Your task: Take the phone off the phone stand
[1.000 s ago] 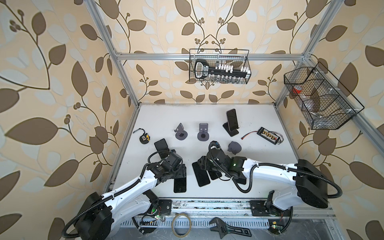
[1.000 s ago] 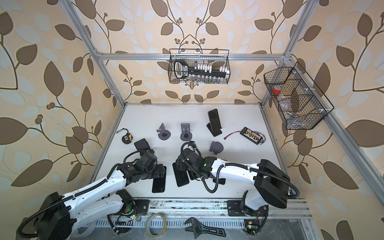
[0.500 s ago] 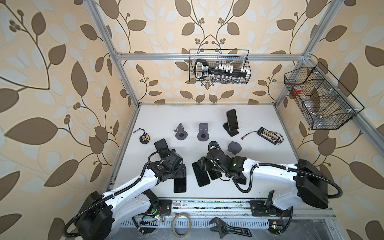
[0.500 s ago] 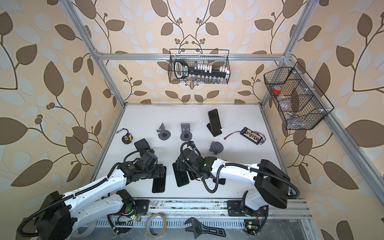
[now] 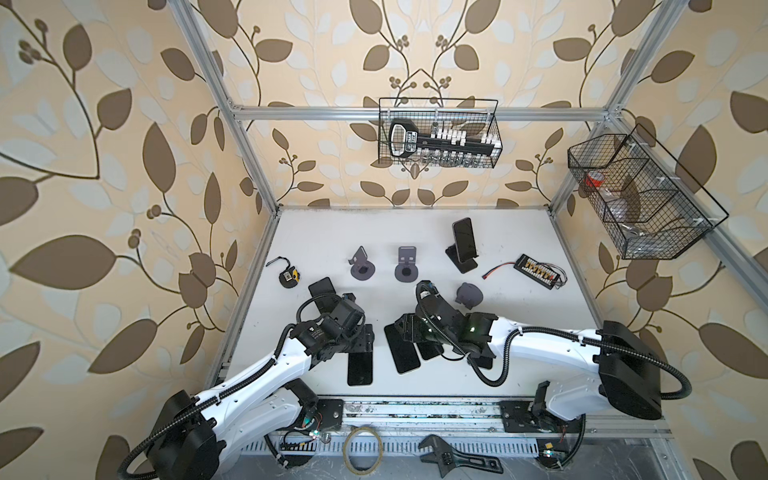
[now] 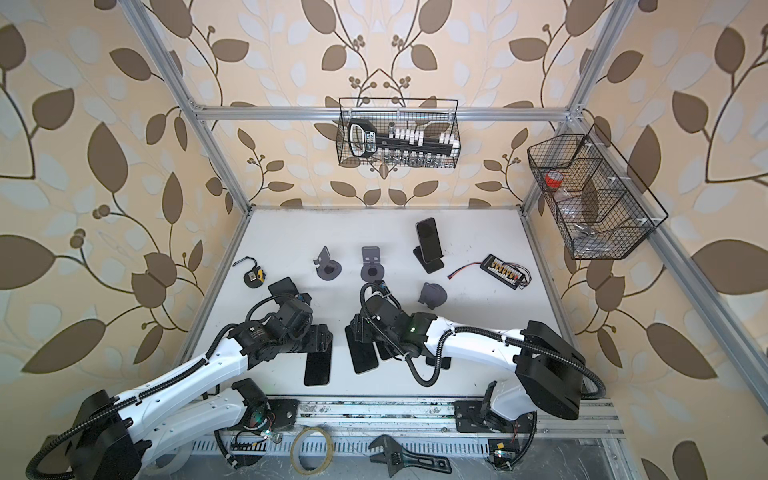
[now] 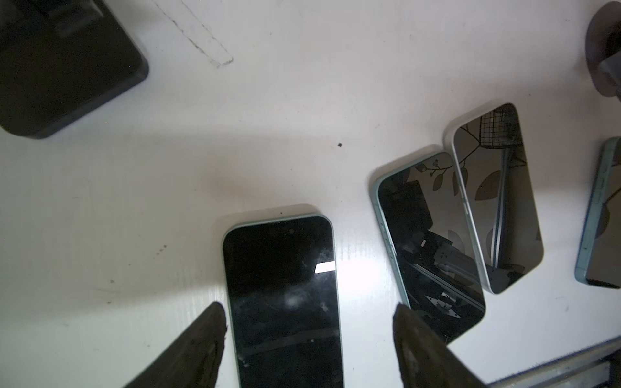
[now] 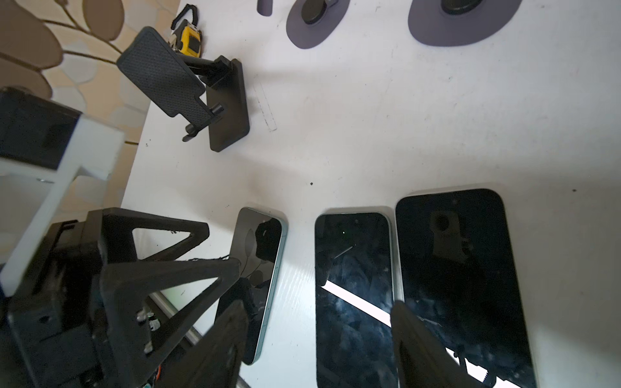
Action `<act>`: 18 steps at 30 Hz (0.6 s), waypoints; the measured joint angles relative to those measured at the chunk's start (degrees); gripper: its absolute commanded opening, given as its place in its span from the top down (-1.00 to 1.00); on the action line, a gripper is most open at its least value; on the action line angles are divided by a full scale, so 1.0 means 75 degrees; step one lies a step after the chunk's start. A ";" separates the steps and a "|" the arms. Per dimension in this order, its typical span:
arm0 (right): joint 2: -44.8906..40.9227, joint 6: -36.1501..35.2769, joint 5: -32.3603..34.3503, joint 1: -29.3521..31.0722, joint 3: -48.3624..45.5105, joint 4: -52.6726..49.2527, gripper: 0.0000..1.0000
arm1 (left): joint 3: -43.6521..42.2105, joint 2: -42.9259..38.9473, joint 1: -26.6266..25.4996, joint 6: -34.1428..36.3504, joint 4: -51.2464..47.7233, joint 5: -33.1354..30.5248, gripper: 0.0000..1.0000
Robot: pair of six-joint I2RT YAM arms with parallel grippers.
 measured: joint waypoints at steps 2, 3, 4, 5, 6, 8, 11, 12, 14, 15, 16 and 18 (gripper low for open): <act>-0.0149 -0.0128 -0.0041 -0.0029 -0.0006 0.0000 -0.39 | 0.0175 -0.0070 0.0000 0.0160 -0.0050 0.0122 -0.57; -0.0219 -0.0184 -0.0058 -0.0044 -0.0020 0.0006 -0.39 | 0.0251 -0.0105 0.0000 0.0245 -0.0055 0.0169 -0.57; -0.0309 -0.0254 -0.0079 -0.0064 -0.0050 0.0003 -0.39 | 0.0347 -0.0163 0.0000 0.0347 -0.0061 0.0265 -0.57; -0.0402 -0.0326 -0.0102 -0.0090 -0.0093 0.0003 -0.39 | 0.0428 -0.0204 0.0000 0.0449 -0.0061 0.0323 -0.57; -0.0493 -0.0385 -0.0111 -0.0111 -0.0143 0.0003 -0.39 | 0.0495 -0.0230 0.0000 0.0536 -0.0061 0.0382 -0.56; -0.0726 -0.0548 -0.0172 -0.0187 -0.0291 0.0012 -0.39 | 0.0644 -0.0233 0.0000 0.0749 -0.0085 0.0548 -0.55; -0.1035 -0.0822 -0.0411 -0.0411 -0.0562 0.0125 -0.38 | 0.0868 -0.0192 0.0000 0.1102 -0.0131 0.0825 -0.55; -0.1105 -0.0892 -0.0519 -0.0510 -0.0644 0.0157 -0.38 | 0.0924 -0.0181 0.0000 0.1218 -0.0122 0.0921 -0.55; -0.1285 -0.1107 -0.0781 -0.0816 -0.0807 0.0192 -0.37 | 0.1020 -0.0178 0.0000 0.1515 -0.0096 0.1137 -0.56; -0.1349 -0.1189 -0.0880 -0.0927 -0.0839 0.0184 -0.37 | 0.1055 -0.0178 0.0000 0.1661 -0.0073 0.1253 -0.56; -0.1440 -0.1311 -0.0985 -0.1052 -0.0857 0.0175 -0.37 | 0.1096 -0.0172 0.0000 0.1816 -0.0026 0.1349 -0.56; -0.1661 -0.1565 -0.1180 -0.1244 -0.0863 0.0195 -0.36 | 0.1204 -0.0134 0.0000 0.2127 0.0052 0.1568 -0.56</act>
